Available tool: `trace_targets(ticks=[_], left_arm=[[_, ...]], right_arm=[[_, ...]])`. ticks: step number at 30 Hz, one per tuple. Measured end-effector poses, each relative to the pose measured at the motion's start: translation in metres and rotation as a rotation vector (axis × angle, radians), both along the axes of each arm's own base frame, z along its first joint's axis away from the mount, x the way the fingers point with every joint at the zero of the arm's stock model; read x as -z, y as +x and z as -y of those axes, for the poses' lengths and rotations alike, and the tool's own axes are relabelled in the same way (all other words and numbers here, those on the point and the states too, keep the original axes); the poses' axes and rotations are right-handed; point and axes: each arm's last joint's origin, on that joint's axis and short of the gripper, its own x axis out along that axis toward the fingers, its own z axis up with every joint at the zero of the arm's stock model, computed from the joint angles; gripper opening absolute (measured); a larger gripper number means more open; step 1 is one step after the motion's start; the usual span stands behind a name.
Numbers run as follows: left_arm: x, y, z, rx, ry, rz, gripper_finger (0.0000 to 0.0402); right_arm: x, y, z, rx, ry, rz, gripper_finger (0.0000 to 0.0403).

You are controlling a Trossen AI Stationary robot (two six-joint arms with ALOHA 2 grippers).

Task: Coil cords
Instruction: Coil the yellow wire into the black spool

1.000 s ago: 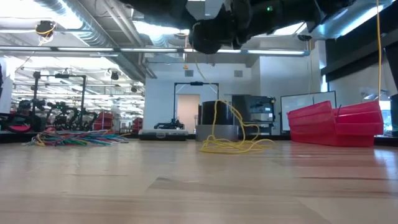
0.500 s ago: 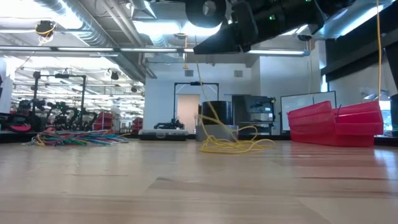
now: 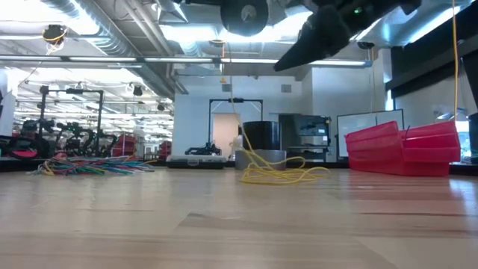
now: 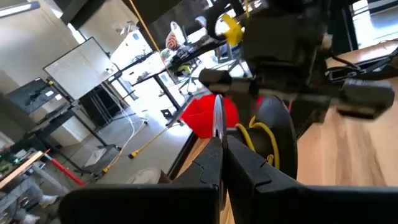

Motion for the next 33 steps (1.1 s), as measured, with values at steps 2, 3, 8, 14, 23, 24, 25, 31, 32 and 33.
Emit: trace_targets(ticks=[2,3,8,14,23,24,25,31,32,33], left_arm=[[0.000,0.000,0.000,-0.001,-0.004,0.002,0.0002],[0.000,0.000,0.000,-0.001,-0.004,0.003,0.0003],[-0.003,0.000,0.000,0.004,-0.014,0.032,0.0002],[-0.003,0.000,0.000,0.009,-0.025,0.042,0.0003],[-0.003,0.000,0.000,0.010,-0.020,0.038,0.0006],[-0.003,0.000,0.000,0.010,-0.024,0.042,0.0006],[-0.003,0.000,0.000,0.010,-0.025,0.042,0.0006],[-0.002,0.000,0.000,0.011,-0.017,0.030,0.0007],[-0.002,0.000,0.000,0.011,-0.019,0.031,0.0007],[-0.003,0.000,0.000,0.011,-0.024,0.036,0.0007]], right_arm=[[0.003,-0.001,-0.001,-0.056,0.031,0.004,0.0157],[0.007,0.000,-0.003,-0.099,0.036,0.015,0.0159],[0.034,0.012,-0.005,-0.241,-0.049,0.119,0.0161],[0.065,0.033,0.005,-0.202,-0.077,0.165,0.0161],[0.081,0.049,0.019,-0.122,-0.118,0.150,0.0161],[0.079,0.051,0.018,-0.129,-0.123,0.159,0.0161],[0.079,0.052,0.018,-0.132,-0.126,0.158,0.0159],[0.082,0.053,0.018,-0.148,-0.164,0.125,0.0080],[0.082,0.053,0.018,-0.148,-0.164,0.126,0.0056],[0.082,0.053,0.018,-0.141,-0.168,0.123,0.0033]])
